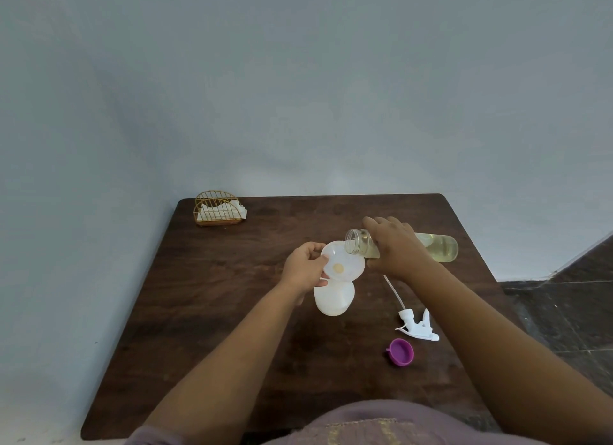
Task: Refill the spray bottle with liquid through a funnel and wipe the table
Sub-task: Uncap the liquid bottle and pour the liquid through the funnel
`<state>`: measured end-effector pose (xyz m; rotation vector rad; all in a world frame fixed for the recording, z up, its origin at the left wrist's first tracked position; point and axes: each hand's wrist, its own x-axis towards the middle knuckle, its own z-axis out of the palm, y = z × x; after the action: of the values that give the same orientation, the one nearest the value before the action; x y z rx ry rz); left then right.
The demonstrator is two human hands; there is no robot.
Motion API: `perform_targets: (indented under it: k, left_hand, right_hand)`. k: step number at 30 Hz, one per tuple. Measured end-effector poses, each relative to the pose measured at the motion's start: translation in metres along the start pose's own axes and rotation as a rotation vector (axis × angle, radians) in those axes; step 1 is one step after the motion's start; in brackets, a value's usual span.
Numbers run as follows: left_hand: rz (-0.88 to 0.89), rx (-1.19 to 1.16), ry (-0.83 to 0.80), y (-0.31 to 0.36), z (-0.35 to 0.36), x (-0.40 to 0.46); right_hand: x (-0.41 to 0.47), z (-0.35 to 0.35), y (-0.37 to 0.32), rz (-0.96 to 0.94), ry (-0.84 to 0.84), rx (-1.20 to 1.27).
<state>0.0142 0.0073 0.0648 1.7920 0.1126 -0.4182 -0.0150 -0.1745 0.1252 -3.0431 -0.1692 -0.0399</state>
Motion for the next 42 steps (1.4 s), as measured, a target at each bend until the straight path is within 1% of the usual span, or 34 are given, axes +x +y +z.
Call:
perform_targets:
  k: [20,30,42]
  left_hand:
    - [-0.039,-0.026,-0.024,0.0008,0.0032,-0.0021]
    - [-0.057,-0.041,-0.047,-0.0014,0.0017,-0.0034]
    - [-0.042,-0.033,-0.053,-0.0031,0.0007,-0.0043]
  right_hand:
    - [0.0018,0.0062,-0.0005,-0.001,0.023,-0.005]
    - [0.0012,0.0061,-0.0018,0.002,0.007,0.008]
    - [0.0003,0.0030,-0.0064,0.010,-0.025,-0.040]
